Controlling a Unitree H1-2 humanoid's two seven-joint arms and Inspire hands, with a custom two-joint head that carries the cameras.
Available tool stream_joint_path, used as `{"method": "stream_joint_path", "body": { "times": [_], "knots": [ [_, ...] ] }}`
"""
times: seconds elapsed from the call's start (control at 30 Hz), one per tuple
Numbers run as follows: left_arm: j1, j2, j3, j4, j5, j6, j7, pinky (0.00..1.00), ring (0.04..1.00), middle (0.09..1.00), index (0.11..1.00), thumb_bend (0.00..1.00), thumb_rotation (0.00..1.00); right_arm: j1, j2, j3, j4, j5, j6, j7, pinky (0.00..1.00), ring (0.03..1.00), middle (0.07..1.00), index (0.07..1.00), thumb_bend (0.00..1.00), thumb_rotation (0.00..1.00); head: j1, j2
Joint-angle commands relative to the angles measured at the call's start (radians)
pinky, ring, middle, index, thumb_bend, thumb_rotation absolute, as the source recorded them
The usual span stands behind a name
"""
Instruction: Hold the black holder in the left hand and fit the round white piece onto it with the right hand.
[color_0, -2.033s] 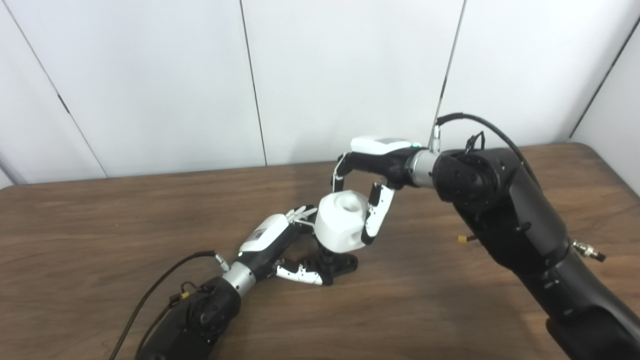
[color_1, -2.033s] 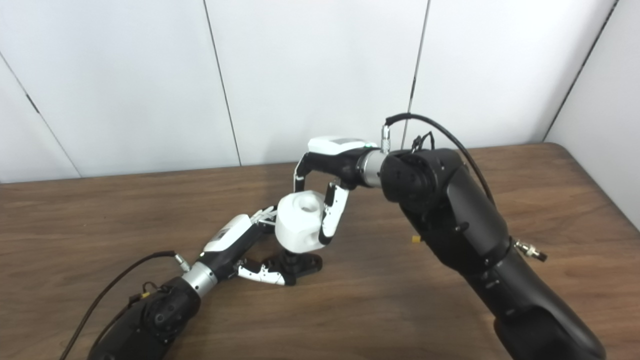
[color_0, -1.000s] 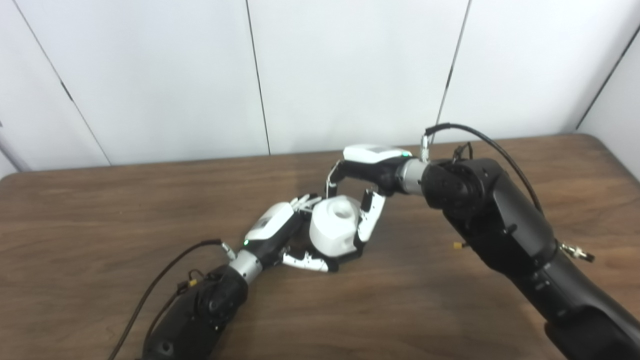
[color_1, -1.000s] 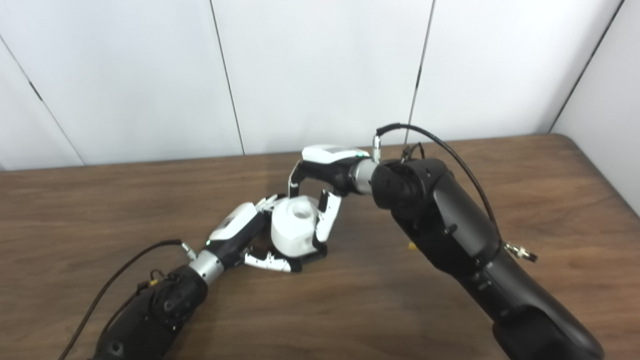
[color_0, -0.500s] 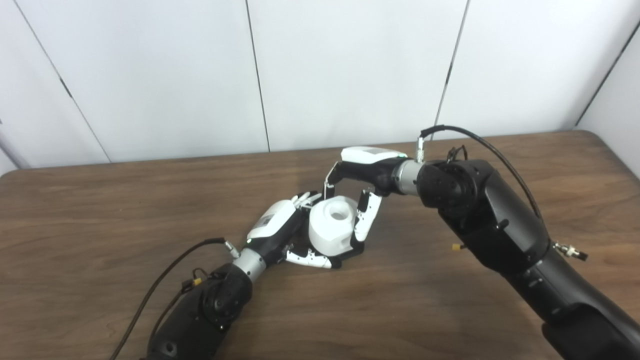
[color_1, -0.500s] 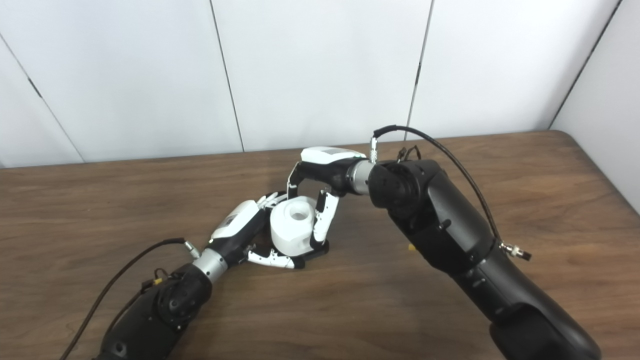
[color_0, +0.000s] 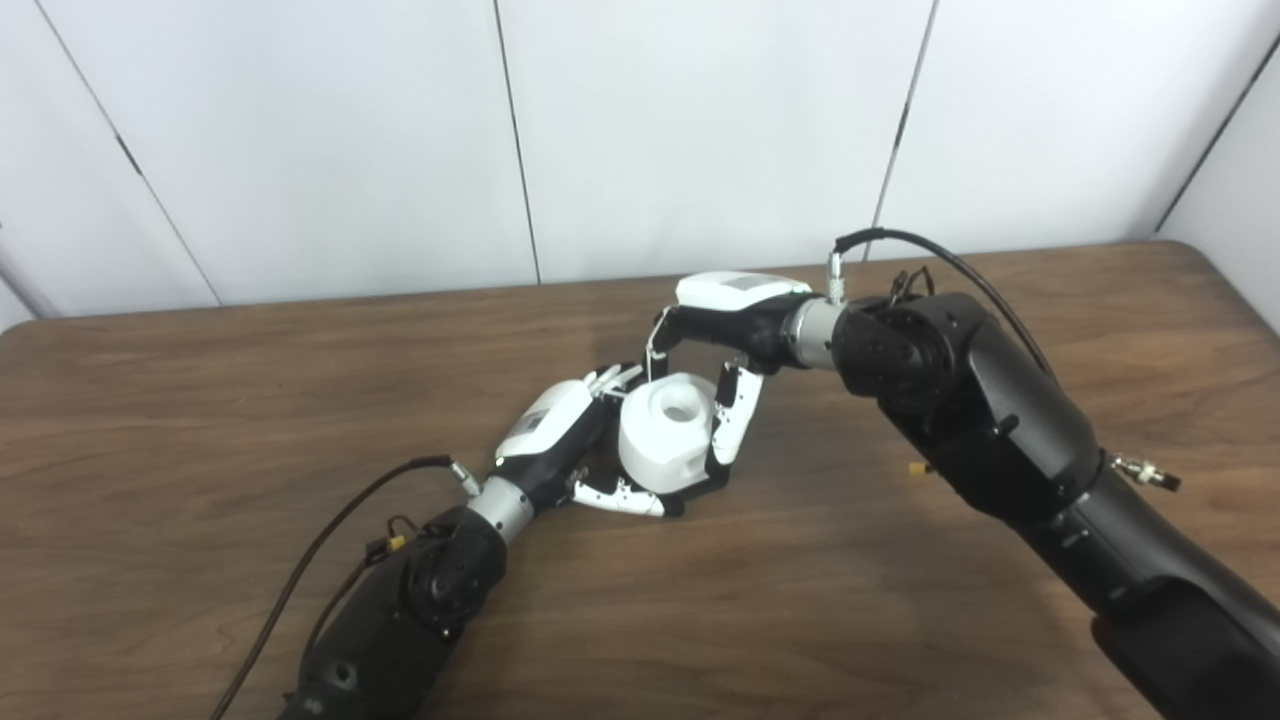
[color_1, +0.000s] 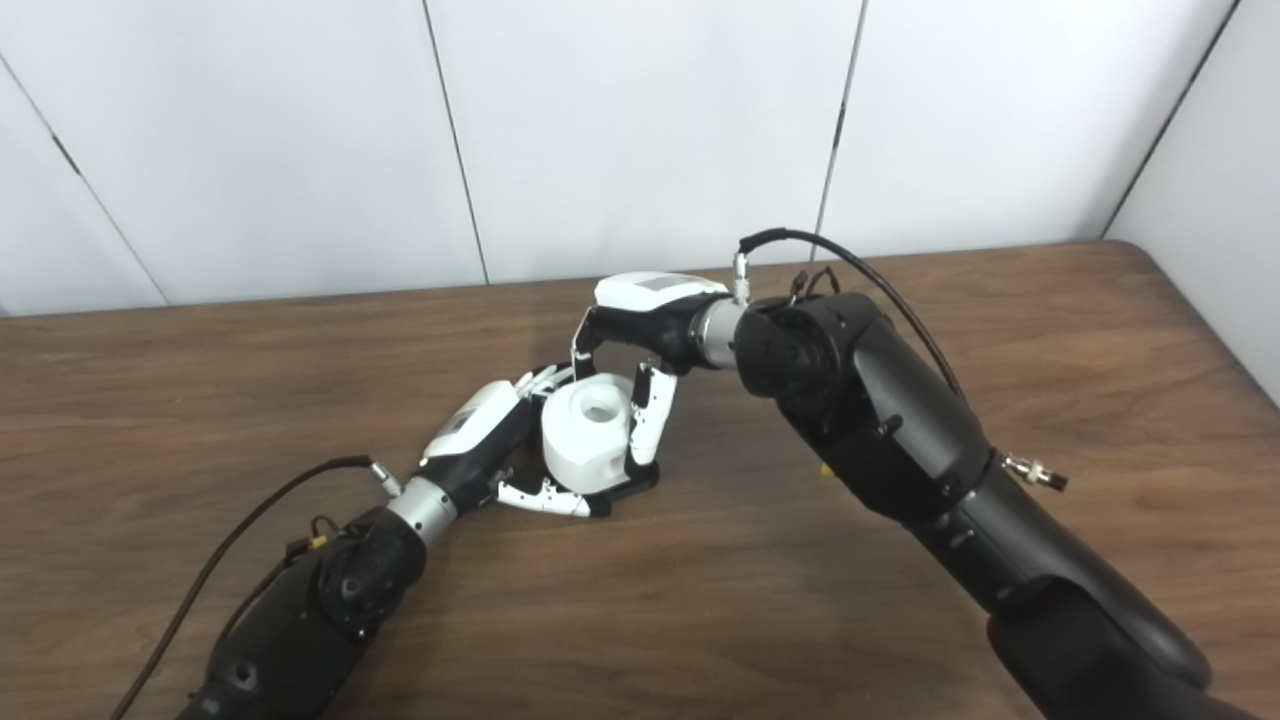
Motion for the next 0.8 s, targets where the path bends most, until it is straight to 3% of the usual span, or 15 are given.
{"method": "stream_joint_path", "body": {
  "times": [0.0, 0.57, 0.63, 0.77],
  "knots": [
    [0.071, -0.041, -0.078, 0.043, 0.024, 0.055, -0.125, 1.0, 1.0, 0.956, 0.48, 0.52, 0.06, 0.012, 0.002, 0.036, 0.015, -0.009, -0.023, 0.001, 1.0, 0.954, 0.802, 0.481, 0.52, 0.14, -0.003, 0.001],
    [0.069, -0.039, -0.078, 0.046, 0.021, 0.056, -0.128, 1.0, 1.0, 0.944, 0.48, 0.52, 0.06, 0.028, -0.014, 0.018, -0.01, 0.0, -0.027, -0.002, 1.0, 0.911, 0.794, 0.493, 0.52, 0.14, -0.007, 0.002],
    [0.069, -0.039, -0.078, 0.045, 0.021, 0.058, -0.129, 1.0, 1.0, 0.946, 0.48, 0.52, 0.06, 0.031, -0.011, 0.011, -0.018, 0.001, -0.023, -0.006, 0.97, 0.893, 0.82, 0.699, 0.77, 0.13, -0.007, 0.002],
    [0.068, -0.041, -0.077, 0.049, 0.018, 0.055, -0.129, 1.0, 1.0, 0.945, 0.48, 0.52, 0.06, 0.04, -0.003, -0.002, -0.029, -0.009, -0.017, -0.029, 0.93, 0.891, 0.868, 0.906, 0.84, 0.14, -0.009, 0.002]
  ]
}}
